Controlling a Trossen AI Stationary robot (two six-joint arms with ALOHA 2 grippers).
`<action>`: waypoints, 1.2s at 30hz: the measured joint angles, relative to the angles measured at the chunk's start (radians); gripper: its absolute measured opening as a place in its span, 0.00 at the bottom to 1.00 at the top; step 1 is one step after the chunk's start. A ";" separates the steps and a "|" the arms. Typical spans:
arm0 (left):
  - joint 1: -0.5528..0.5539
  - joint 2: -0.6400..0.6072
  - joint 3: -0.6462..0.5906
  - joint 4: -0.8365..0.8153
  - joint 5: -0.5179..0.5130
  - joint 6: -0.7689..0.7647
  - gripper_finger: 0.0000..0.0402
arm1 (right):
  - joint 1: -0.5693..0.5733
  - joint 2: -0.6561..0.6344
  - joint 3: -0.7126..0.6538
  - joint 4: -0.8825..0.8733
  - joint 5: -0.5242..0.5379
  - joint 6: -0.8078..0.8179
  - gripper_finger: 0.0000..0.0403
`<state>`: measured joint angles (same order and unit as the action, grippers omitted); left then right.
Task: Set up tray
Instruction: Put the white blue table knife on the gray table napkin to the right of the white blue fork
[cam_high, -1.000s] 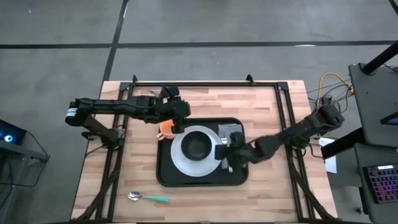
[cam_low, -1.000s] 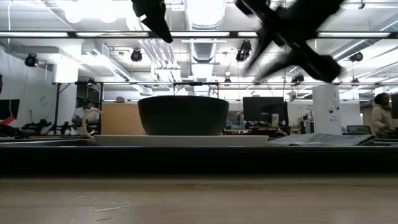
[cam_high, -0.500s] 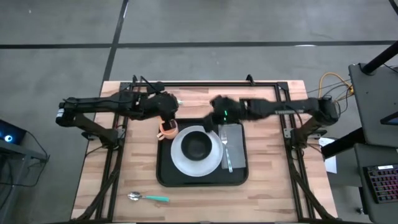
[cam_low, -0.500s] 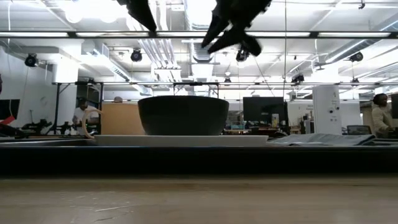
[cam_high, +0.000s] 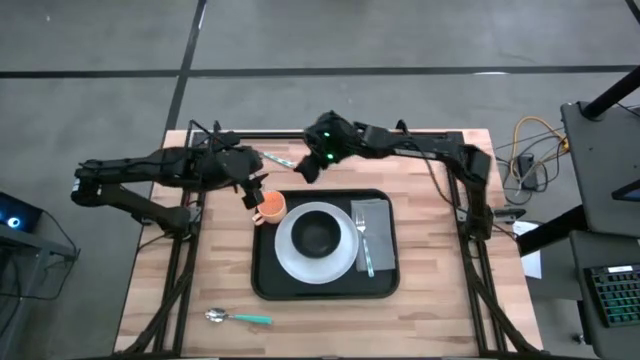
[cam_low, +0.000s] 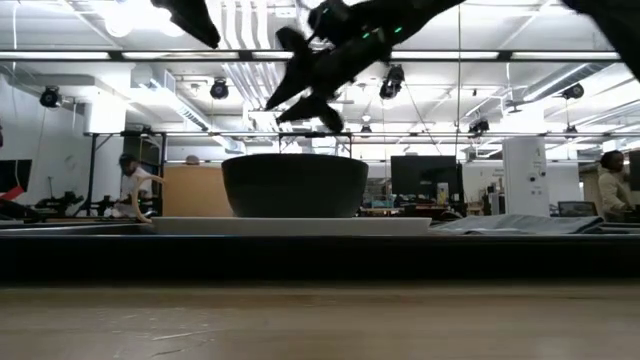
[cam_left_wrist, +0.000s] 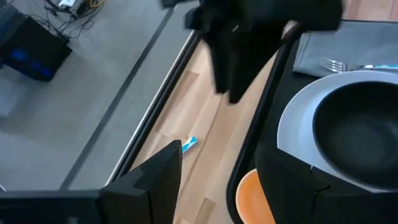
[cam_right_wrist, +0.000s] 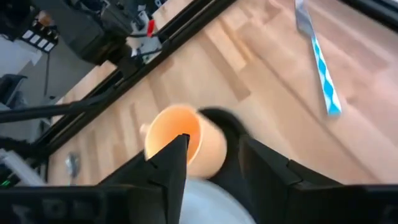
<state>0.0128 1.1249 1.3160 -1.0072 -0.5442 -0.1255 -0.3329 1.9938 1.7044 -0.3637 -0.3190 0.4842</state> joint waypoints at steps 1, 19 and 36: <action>0.000 -0.008 -0.012 0.001 0.000 -0.004 0.46 | -0.005 0.035 0.041 -0.003 -0.001 -0.011 0.34; 0.018 -0.014 -0.085 0.005 -0.031 -0.051 0.46 | -0.049 0.493 0.632 -0.361 0.119 -0.205 0.36; 0.018 -0.013 -0.070 0.029 0.024 -0.053 0.46 | -0.071 0.561 0.606 -0.201 0.190 -0.241 0.36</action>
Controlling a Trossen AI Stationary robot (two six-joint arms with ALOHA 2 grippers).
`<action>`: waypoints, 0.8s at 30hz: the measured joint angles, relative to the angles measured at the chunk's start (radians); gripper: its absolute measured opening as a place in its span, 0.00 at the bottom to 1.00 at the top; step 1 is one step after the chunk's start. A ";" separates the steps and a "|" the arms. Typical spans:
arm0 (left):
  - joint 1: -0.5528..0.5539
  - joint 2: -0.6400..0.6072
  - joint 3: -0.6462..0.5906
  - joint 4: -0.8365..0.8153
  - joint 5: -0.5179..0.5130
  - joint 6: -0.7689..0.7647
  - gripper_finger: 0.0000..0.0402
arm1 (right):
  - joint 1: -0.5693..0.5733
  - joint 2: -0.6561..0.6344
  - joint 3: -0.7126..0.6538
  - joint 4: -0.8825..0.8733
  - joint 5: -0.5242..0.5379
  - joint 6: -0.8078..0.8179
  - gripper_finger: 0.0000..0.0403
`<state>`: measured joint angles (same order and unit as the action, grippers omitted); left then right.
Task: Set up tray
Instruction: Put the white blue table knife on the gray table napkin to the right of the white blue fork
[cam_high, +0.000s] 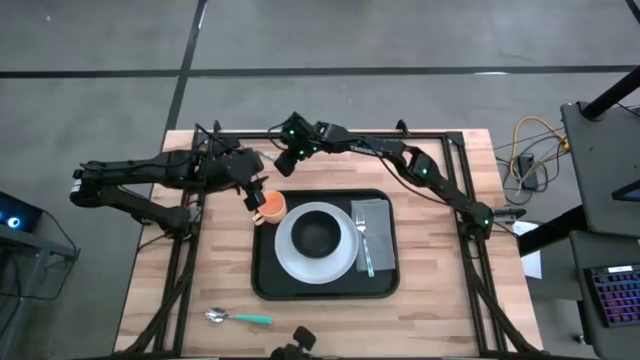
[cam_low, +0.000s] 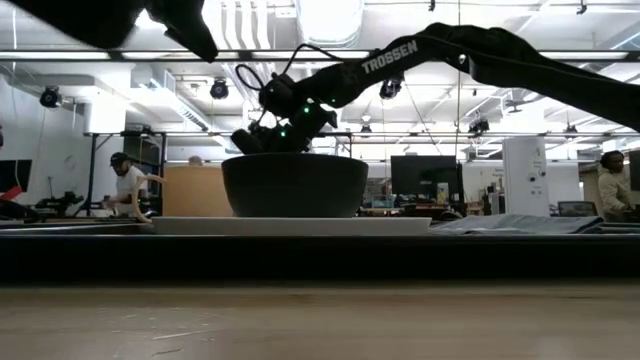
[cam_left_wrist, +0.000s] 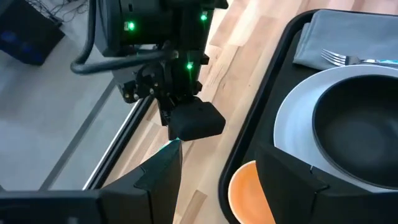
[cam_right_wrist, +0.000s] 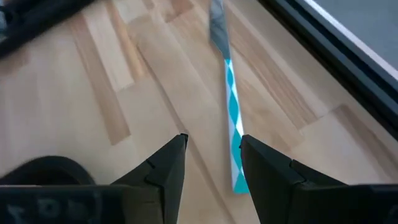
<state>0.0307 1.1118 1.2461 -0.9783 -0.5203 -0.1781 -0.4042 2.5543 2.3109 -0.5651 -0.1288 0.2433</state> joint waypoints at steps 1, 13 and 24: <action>0.000 0.000 0.000 0.000 0.004 0.000 0.46 | 0.000 0.001 -0.006 0.000 0.001 -0.006 0.36; -0.001 0.000 0.000 0.001 0.037 0.006 0.46 | 0.004 0.000 -0.020 0.012 0.051 -0.047 0.36; 0.112 0.014 -0.144 0.027 0.021 0.206 0.46 | 0.073 -0.243 0.036 -0.504 -0.005 -0.004 0.36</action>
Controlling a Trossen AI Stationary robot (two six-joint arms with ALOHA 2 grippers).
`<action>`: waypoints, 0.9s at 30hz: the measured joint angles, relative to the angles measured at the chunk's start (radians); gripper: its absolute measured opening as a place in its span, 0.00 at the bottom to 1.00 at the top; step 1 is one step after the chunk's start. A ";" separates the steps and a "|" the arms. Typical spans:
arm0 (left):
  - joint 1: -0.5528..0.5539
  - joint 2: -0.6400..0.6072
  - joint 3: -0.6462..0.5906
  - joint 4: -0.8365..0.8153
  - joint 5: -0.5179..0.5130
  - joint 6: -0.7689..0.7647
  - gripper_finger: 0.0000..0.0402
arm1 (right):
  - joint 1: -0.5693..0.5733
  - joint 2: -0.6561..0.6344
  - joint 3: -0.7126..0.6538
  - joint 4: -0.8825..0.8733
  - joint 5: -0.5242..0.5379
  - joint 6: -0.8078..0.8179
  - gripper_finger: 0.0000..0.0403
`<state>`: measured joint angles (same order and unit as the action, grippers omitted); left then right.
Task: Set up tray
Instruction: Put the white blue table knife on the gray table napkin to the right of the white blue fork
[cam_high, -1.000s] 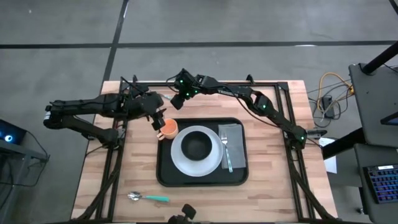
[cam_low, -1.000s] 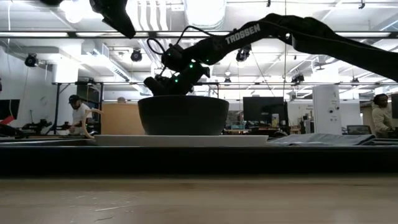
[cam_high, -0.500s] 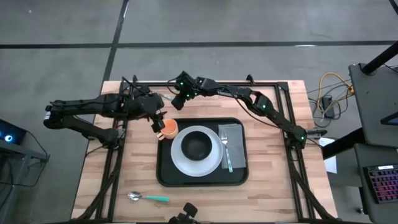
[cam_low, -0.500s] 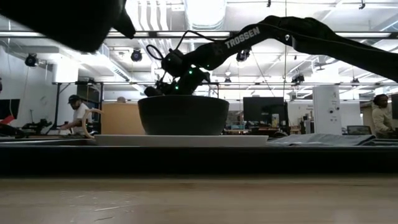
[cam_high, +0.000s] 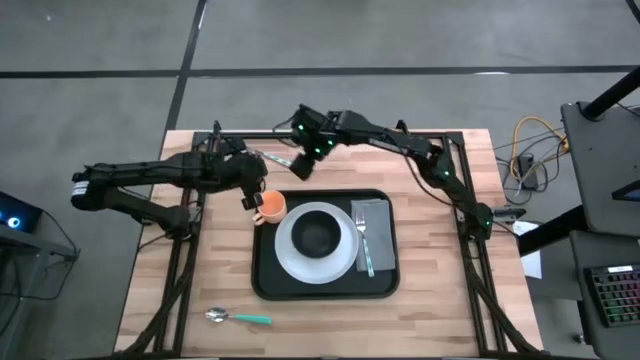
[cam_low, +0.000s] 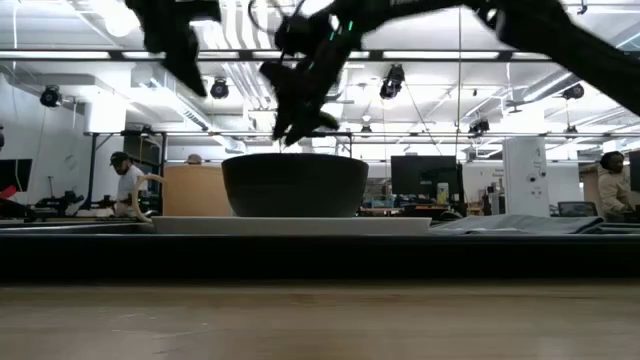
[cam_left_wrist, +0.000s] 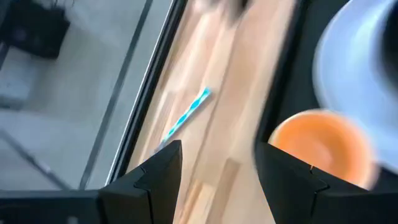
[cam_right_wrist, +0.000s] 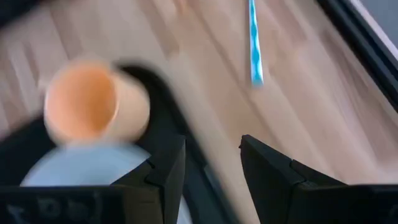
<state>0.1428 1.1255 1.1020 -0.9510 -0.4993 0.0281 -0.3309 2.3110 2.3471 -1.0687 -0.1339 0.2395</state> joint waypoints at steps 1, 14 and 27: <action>0.032 0.000 -0.031 0.020 0.000 0.019 0.46 | 0.018 -0.033 -0.001 -0.055 0.028 -0.003 0.35; 0.496 0.096 -0.200 0.222 0.221 0.752 0.46 | 0.248 -0.422 -0.005 -0.201 0.165 0.119 0.30; 0.612 0.501 0.172 0.151 0.445 0.701 0.46 | 0.444 -0.523 -0.007 -0.215 0.347 0.207 0.25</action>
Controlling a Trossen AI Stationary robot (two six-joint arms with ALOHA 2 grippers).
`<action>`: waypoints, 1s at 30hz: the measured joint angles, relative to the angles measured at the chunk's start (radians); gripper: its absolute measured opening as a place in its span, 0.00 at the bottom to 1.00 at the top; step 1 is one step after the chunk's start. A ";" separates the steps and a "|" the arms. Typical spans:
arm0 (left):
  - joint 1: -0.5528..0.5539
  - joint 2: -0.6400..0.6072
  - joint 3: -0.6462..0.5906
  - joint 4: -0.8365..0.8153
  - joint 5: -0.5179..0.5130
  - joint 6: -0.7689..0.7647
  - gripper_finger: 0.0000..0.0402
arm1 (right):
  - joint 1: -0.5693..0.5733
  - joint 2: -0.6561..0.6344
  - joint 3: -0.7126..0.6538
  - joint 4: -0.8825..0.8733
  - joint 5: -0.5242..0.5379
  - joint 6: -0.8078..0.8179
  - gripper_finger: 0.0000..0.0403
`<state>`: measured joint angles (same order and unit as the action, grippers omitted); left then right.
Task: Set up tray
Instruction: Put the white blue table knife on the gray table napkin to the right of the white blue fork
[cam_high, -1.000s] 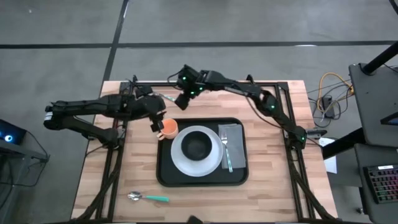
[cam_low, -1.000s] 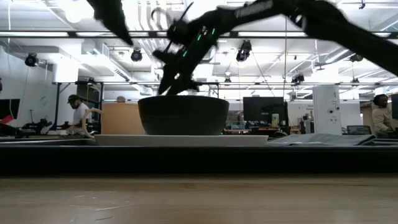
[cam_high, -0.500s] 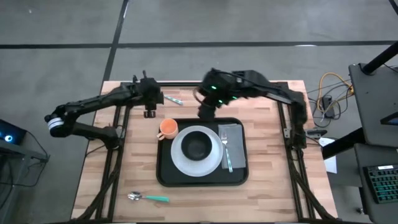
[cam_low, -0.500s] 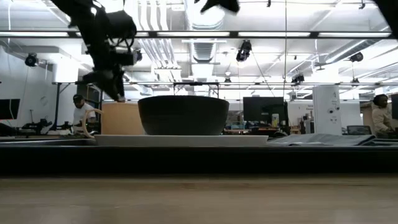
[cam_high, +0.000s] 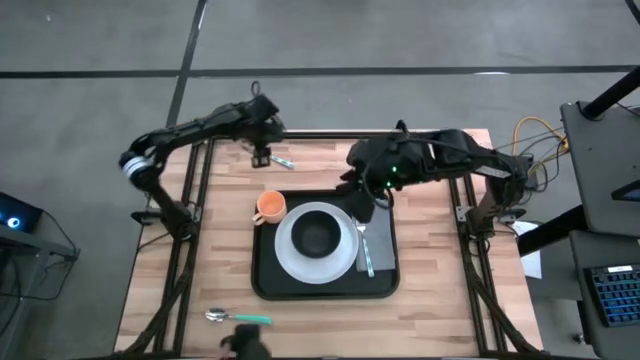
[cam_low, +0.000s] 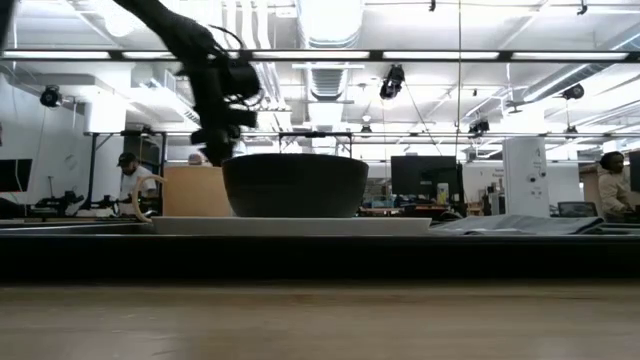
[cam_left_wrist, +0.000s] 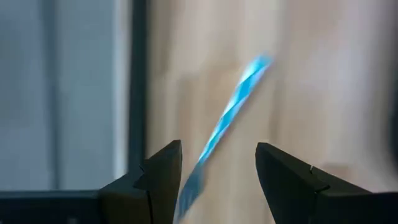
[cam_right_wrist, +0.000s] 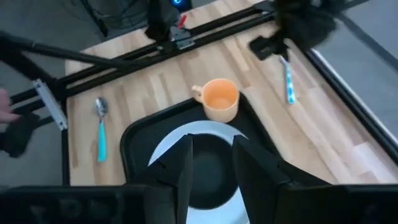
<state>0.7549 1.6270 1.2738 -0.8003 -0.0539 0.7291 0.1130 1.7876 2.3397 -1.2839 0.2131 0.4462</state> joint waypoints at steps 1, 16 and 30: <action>-0.002 0.036 0.037 -0.023 0.042 0.026 0.46 | 0.009 0.004 -0.001 -0.001 0.000 0.001 0.25; -0.008 0.291 0.265 -0.225 0.112 0.224 0.46 | 0.082 0.022 -0.010 -0.030 -0.001 0.053 0.21; -0.014 0.300 0.133 0.010 0.183 0.325 0.46 | 0.122 0.022 -0.010 -0.028 -0.003 0.079 0.20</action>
<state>0.7410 1.9266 1.4068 -0.7900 0.1295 1.0542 0.2346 1.8099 2.3295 -1.3121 0.2096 0.5249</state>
